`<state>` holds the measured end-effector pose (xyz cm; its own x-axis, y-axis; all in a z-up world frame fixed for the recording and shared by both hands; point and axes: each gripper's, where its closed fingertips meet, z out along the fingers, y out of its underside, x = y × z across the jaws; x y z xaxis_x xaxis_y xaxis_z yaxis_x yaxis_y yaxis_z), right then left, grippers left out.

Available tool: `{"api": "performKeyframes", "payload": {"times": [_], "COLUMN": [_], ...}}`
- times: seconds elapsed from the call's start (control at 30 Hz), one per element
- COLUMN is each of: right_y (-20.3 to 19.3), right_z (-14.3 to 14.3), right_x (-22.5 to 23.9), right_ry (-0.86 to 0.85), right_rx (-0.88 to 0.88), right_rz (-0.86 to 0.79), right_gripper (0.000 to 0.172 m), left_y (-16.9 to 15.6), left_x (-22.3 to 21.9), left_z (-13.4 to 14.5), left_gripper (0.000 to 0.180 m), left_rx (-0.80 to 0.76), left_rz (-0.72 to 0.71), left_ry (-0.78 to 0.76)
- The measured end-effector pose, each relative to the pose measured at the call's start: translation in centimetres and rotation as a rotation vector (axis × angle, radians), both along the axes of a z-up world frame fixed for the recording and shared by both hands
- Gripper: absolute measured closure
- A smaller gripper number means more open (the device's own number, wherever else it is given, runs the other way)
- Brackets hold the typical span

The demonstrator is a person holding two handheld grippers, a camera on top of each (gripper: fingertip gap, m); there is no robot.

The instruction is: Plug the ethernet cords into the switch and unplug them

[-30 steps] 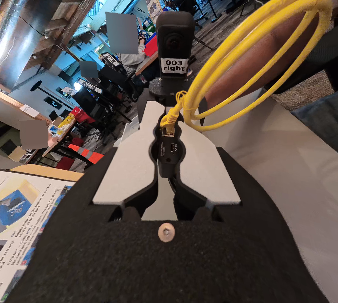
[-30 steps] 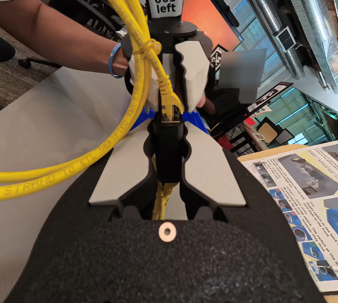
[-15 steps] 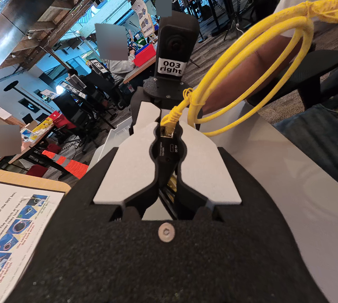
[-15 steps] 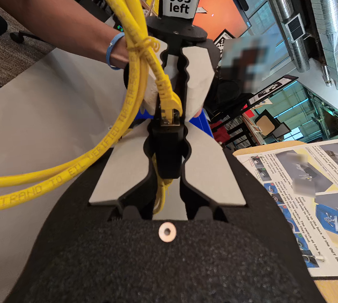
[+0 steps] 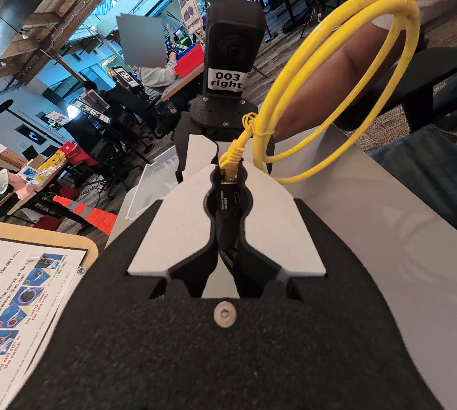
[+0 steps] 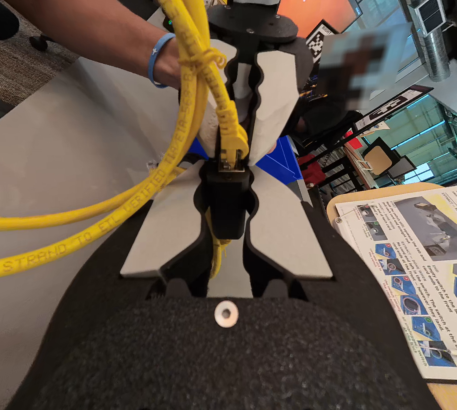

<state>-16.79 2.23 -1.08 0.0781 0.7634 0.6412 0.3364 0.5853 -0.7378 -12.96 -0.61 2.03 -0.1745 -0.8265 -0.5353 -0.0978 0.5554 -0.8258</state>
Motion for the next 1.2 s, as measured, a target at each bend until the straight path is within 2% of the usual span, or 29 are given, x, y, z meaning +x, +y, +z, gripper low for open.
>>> {"api": "performKeyframes", "payload": {"times": [0.27, 0.43, 0.53, 0.63, 0.73, 0.8, 0.9, 1.0, 1.1, 1.2], "right_y": [-0.1, 0.9, 1.3, 1.9, 2.9, 3.5, 4.5, 5.4, 5.8, 6.3], "right_z": [-0.6, -1.0, -0.3, 0.0, 0.6, 0.9, 1.3, 1.6, 1.3, 0.8], "right_x": [-0.2, -0.1, 0.2, 0.8, 1.7, 2.2, 2.9, 3.1, 3.0, 2.8], "right_ry": [-0.026, -0.049, -0.015, -0.018, -0.006, -0.006, -0.028, -0.071, -0.104, -0.121], "right_rx": [0.016, 0.033, 0.030, 0.049, 0.068, 0.100, 0.184, 0.303, 0.357, 0.358], "right_rz": [0.004, -0.056, -0.064, -0.106, -0.166, -0.212, -0.304, -0.403, -0.452, -0.482], "right_gripper": [0.146, 0.146, 0.146, 0.147, 0.147, 0.147, 0.147, 0.147, 0.146, 0.147], "left_y": [-0.4, 0.4, 0.6, 1.7, 3.1, 4.8, 8.3, 9.1, 7.3, 4.9], "left_x": [-0.2, -0.2, -0.1, -0.3, -1.2, -2.6, -5.8, -7.7, -6.9, -4.7], "left_z": [-0.7, -0.8, -0.4, -0.4, -0.9, -1.3, -1.3, 1.0, 2.5, 2.6], "left_gripper": [0.168, 0.167, 0.166, 0.162, 0.149, 0.149, 0.148, 0.148, 0.133, 0.133], "left_rx": [-0.072, -0.064, -0.045, -0.046, -0.033, -0.051, -0.185, -0.486, -0.654, -0.654], "left_rz": [-0.037, 0.033, 0.056, 0.155, 0.284, 0.400, 0.605, 0.648, 0.611, 0.620], "left_ry": [0.017, 0.016, -0.044, -0.031, 0.020, 0.052, 0.049, -0.081, -0.051, 0.045]}}
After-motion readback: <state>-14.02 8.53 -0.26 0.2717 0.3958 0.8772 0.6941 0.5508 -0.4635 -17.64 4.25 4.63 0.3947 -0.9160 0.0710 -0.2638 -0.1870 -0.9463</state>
